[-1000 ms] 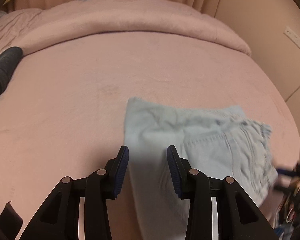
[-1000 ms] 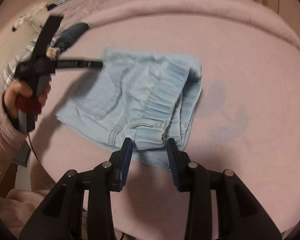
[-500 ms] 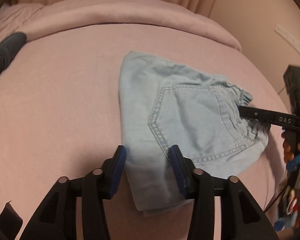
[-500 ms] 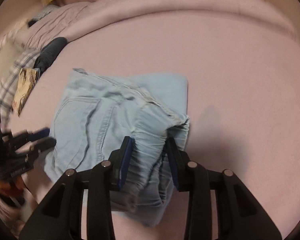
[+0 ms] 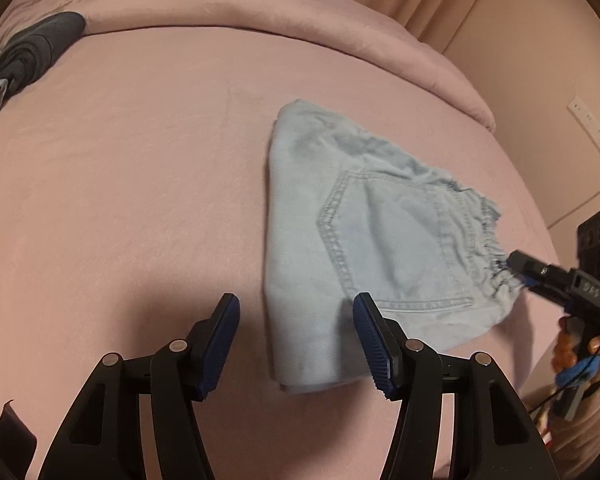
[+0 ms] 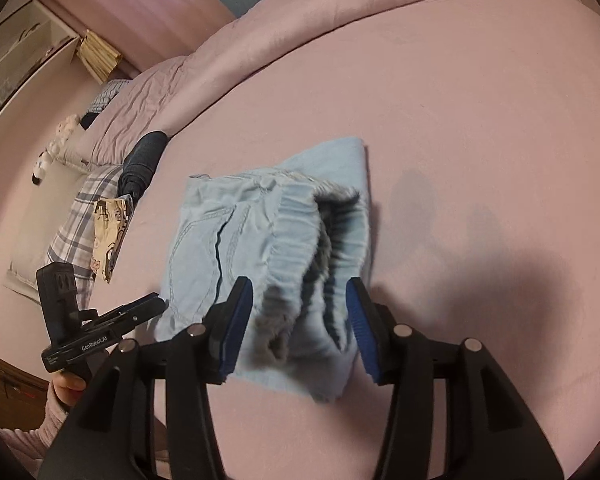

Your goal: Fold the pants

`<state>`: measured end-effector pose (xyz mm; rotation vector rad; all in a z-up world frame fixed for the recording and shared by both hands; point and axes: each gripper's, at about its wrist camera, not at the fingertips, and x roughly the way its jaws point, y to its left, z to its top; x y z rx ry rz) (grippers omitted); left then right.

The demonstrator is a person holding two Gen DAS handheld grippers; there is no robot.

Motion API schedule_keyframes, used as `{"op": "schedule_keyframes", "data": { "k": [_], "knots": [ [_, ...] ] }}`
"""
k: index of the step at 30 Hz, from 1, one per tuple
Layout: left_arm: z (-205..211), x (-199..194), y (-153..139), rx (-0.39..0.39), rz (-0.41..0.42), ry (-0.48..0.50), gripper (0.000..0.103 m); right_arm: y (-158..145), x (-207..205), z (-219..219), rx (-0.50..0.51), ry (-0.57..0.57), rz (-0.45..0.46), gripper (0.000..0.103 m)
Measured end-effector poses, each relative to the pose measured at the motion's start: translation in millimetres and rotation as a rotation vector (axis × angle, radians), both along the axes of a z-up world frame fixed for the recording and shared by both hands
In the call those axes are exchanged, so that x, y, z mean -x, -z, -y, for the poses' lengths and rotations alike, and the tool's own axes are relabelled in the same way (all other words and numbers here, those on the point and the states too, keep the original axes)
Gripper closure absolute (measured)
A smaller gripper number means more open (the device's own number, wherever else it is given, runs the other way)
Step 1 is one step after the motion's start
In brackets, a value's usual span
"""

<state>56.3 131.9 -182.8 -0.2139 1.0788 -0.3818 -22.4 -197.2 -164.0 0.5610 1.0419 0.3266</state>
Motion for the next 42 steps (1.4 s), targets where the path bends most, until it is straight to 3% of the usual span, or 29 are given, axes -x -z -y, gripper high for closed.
{"op": "schedule_keyframes", "data": {
  "k": [12,15,21,26,33,40,42],
  "knots": [
    [7.6,-7.3,-8.3,0.032,-0.002,0.0,0.044,3.8,8.2,3.8,-0.034,-0.006,-0.049,0.043],
    [0.3,-5.6,-7.7,0.088,-0.03,-0.011,0.031,8.7,7.8,2.3,-0.062,-0.02,-0.083,0.04],
    [-9.7,-9.0,-4.9,0.19,-0.082,-0.029,0.031,7.5,15.5,2.8,-0.078,-0.033,-0.132,0.039],
    [-12.5,-17.0,5.7,0.206,-0.116,-0.056,0.031,10.9,18.4,2.1,-0.07,-0.037,-0.156,0.037],
    [-14.8,-24.9,18.0,0.259,-0.165,-0.064,0.03,20.6,10.8,6.6,-0.143,-0.009,-0.17,0.029],
    [-5.7,-38.1,27.1,0.34,-0.199,-0.024,0.03,32.4,3.8,19.6,-0.278,0.048,-0.183,0.028],
    [-3.7,-42.9,27.8,0.367,-0.206,-0.02,0.026,34.8,-0.2,18.9,-0.294,0.049,-0.186,0.028]
  ]
}}
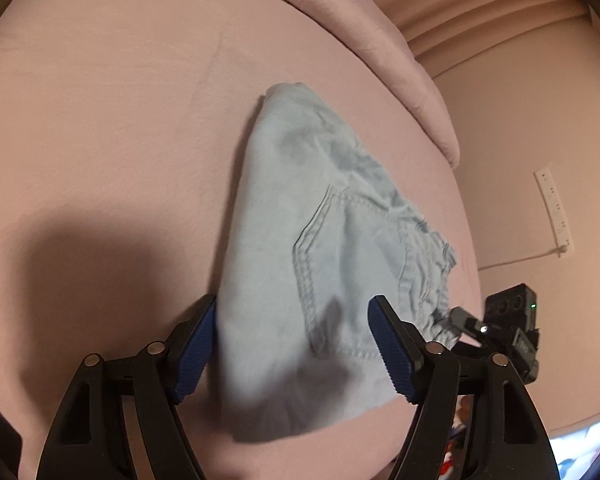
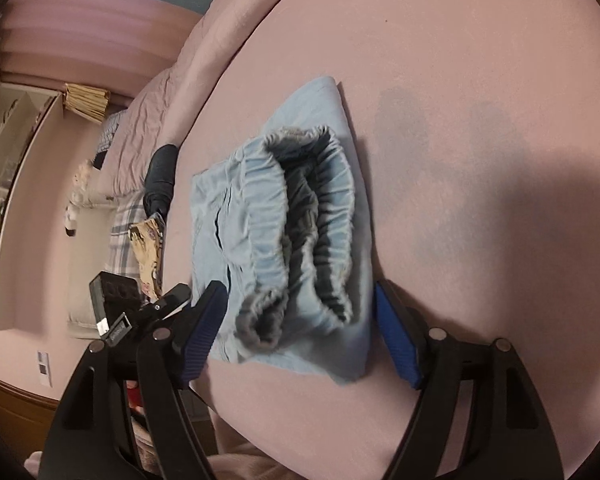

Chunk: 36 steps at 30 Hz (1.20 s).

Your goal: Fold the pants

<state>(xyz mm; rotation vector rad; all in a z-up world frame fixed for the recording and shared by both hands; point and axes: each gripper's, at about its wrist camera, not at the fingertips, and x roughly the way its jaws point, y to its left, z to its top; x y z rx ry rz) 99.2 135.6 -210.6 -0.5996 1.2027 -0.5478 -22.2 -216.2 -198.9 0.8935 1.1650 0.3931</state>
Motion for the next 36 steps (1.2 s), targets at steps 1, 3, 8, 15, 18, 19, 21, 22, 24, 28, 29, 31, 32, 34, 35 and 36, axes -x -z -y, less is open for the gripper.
{"op": "schedule_keyframes", "data": {
  "k": [1,3,8,15,18,19,21,22,24,28,29,31,32,34,35,36],
  "knots": [
    [0.1,-1.9,0.2,0.01,-0.003,0.0,0.026,0.1,-1.7,-1.3,0.0,-0.002,0.002,0.028],
    [0.1,-6.5,2.2,0.036,-0.008,-0.002,0.026,0.3,-5.4,-3.9,0.005,-0.007,0.008,0.028],
    [3.9,-13.7,3.7,0.064,-0.013,-0.006,0.024,1.9,-12.3,-6.1,-0.001,-0.008,0.006,0.028],
    [13.1,-16.3,1.3,0.059,-0.005,0.053,0.036,-1.6,-15.4,-14.6,0.065,-0.039,0.047,0.031],
    [7.9,-17.6,5.2,0.07,-0.039,0.04,0.064,-1.5,-11.1,-12.6,0.094,-0.036,0.062,0.041],
    [3.9,-17.8,7.0,0.08,-0.054,0.028,0.069,-0.4,-11.2,-10.9,0.092,-0.03,0.06,0.046],
    [-0.6,-18.0,9.7,0.118,-0.08,0.008,0.076,3.5,-10.3,-5.1,0.072,-0.016,0.057,0.051],
    [-0.7,-17.6,9.4,0.12,-0.081,0.002,0.077,4.8,-9.8,-3.2,0.065,-0.01,0.055,0.051],
    [5.7,-18.2,5.7,0.083,-0.064,0.004,0.081,3.3,-10.4,-4.9,0.092,-0.018,0.057,0.053],
    [18.8,-13.9,-6.9,-0.022,-0.007,0.019,0.084,-8.8,-11.7,-17.1,0.202,-0.036,0.076,0.06],
    [23.9,-11.9,-11.7,-0.062,0.017,0.029,0.085,-12.6,-11.7,-21.2,0.236,-0.041,0.086,0.06],
    [26.8,-9.6,-14.0,-0.1,0.039,0.036,0.086,-20.6,-10.6,-30.8,0.325,-0.053,0.109,0.062],
    [28.3,-8.8,-15.6,-0.111,0.046,0.035,0.087,-24.5,-10.1,-34.9,0.364,-0.057,0.117,0.062],
    [29.9,-6.6,-16.9,-0.123,0.054,0.03,0.087,-27.7,-10.5,-37.3,0.41,-0.058,0.125,0.063],
    [31.3,-4.9,-18.5,-0.134,0.064,0.031,0.088,-29.7,-10.5,-38.2,0.431,-0.06,0.13,0.063],
    [30.3,-3.3,-18.0,-0.144,0.073,0.033,0.088,-33.2,-10.0,-40.9,0.467,-0.067,0.143,0.064]
  ]
}}
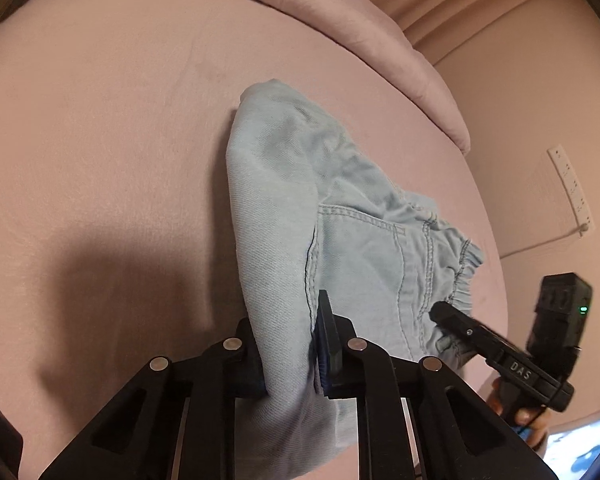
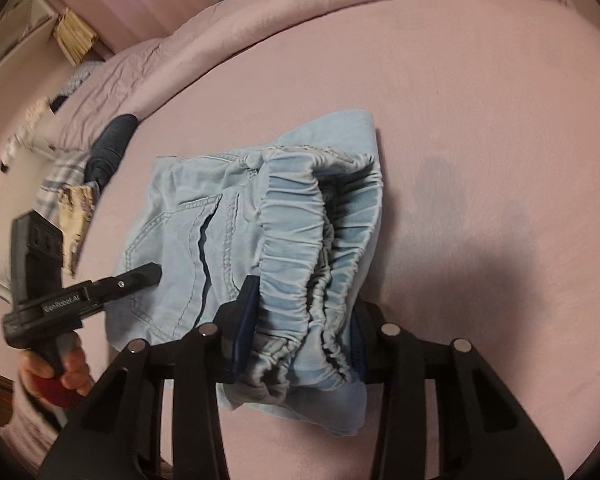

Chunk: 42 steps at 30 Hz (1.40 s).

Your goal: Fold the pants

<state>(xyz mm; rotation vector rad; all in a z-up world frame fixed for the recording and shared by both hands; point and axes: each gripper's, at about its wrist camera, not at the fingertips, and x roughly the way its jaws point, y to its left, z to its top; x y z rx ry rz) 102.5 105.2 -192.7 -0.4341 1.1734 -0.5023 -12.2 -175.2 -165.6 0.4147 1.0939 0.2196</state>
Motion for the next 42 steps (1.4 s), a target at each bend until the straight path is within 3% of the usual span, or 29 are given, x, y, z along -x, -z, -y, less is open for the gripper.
{"op": "schedule_keyframes", "data": {
  "k": [7,18,42],
  "knots": [
    [8.5,15.1,-14.4,-0.063,0.075,0.03,0.089,-20.4,5.3,-12.8,0.157,-0.056,0.078,0.066],
    [2.4,29.8,-31.0,-0.056,0.117,0.008,0.089,-43.0,18.8,-38.2,0.246,-0.133,0.155,0.068],
    [-22.0,54.9,-51.2,-0.013,0.175,-0.029,0.089,-63.1,23.6,-58.9,0.27,-0.218,0.226,0.07]
  ]
}}
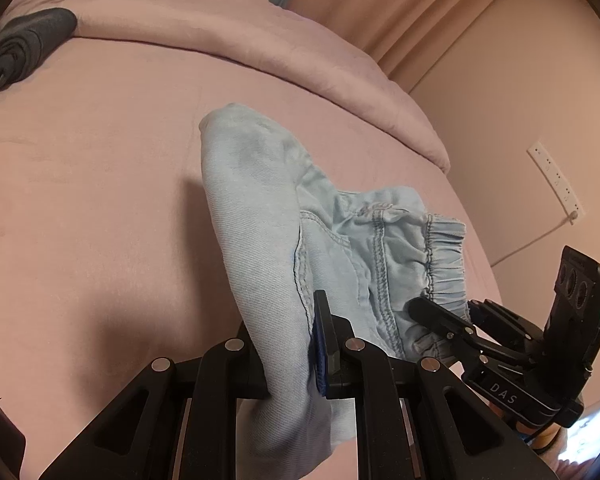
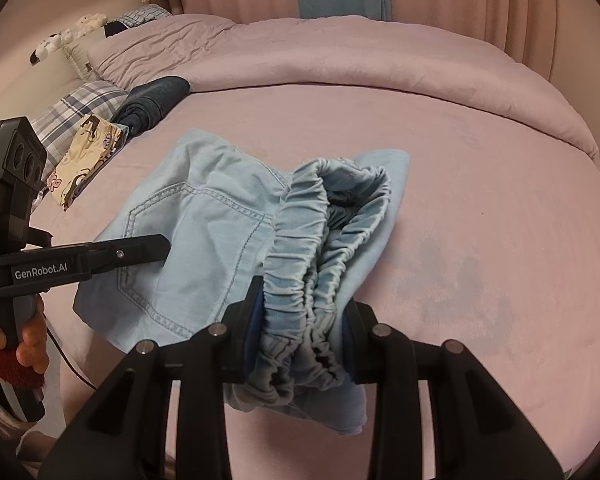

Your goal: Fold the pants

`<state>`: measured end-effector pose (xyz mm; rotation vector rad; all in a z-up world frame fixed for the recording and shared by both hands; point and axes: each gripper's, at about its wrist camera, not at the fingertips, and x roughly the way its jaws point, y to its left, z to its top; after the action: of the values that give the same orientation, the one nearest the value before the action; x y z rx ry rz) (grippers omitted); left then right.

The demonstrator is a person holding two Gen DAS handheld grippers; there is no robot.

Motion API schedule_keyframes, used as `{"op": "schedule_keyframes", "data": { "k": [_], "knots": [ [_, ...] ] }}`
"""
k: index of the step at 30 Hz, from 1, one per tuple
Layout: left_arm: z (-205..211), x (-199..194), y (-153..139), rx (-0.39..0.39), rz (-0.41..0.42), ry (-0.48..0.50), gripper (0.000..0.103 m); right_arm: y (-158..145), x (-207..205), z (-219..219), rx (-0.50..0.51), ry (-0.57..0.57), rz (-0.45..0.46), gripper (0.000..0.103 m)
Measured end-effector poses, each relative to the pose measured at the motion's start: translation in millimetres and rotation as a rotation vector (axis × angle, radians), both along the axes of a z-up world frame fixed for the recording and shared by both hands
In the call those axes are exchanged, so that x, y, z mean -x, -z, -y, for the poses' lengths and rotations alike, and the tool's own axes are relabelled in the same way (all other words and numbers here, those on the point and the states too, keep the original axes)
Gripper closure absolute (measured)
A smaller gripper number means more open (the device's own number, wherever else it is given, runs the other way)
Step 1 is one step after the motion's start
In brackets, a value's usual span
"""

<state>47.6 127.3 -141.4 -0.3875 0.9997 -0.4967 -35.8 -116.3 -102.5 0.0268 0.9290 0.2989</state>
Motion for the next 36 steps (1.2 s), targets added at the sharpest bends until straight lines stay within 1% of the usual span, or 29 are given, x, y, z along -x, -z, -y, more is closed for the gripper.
{"op": "schedule_keyframes", "data": {
  "k": [10,17,27,36],
  "knots": [
    [-5.6,1.0,-14.5,0.006,0.045,0.004,0.089,-12.7,-5.6,3.5,-0.02,-0.004,0.043,0.071],
    [-15.7,-7.2,-23.6,0.006,0.077,0.0,0.089,-21.9,-19.9,-0.6,-0.015,-0.004,0.068,0.071],
    [-33.6,-31.7,-35.6,-0.01,0.116,-0.021,0.089,-35.2,-54.1,-13.6,-0.008,-0.02,0.118,0.071],
    [-45.2,-58.3,-39.5,-0.058,0.128,-0.023,0.089,-36.8,-89.6,-28.4,-0.013,-0.038,0.138,0.071]
  ]
}}
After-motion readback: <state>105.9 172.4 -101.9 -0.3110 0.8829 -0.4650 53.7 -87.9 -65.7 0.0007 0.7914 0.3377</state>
